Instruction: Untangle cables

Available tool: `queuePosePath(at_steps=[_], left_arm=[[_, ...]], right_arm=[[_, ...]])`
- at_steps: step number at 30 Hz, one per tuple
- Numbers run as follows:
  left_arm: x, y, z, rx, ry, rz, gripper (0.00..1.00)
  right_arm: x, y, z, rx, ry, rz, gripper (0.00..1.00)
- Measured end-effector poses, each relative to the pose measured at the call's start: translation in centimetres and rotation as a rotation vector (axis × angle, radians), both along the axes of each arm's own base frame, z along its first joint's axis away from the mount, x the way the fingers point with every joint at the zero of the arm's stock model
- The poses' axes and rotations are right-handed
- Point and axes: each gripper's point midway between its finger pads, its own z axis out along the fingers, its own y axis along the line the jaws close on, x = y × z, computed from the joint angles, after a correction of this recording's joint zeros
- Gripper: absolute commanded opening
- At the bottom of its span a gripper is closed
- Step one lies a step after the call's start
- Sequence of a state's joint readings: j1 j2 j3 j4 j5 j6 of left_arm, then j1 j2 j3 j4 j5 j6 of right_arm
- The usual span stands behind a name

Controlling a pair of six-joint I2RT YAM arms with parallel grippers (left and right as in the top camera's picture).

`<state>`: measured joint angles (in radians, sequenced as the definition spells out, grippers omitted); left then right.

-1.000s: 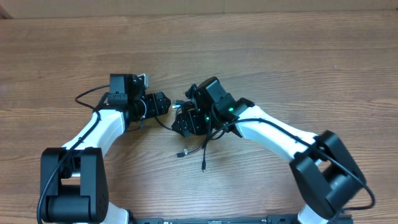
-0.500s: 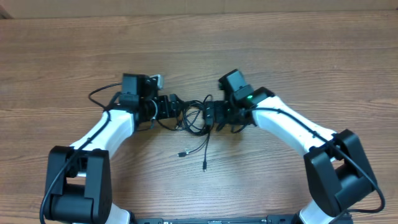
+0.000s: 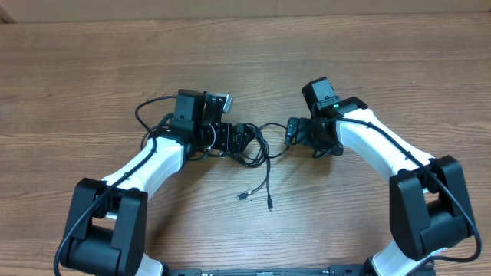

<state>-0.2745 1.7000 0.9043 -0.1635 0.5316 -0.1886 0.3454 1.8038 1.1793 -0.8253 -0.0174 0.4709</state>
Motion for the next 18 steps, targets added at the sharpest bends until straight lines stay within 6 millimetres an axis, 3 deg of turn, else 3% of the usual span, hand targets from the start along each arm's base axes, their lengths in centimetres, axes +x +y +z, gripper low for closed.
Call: queuePosePath(at_steps=[9, 12, 18], left_arm=[[0.1, 1.8, -1.3, 0.112, 0.009, 0.051, 0.97], [0.3, 2.2, -1.5, 0.136, -0.003, 0.060, 0.97], [0.5, 2.0, -1.5, 0.159, -0.023, 0.055, 0.85]], right_arm=[[0.9, -3.2, 0.0, -0.031, -0.003, -0.082, 1.00], [1.3, -2.3, 0.1, 0.047, -0.007, -0.081, 1.00], [1.7, 2.5, 1.2, 0.264, -0.021, -0.006, 1.00]])
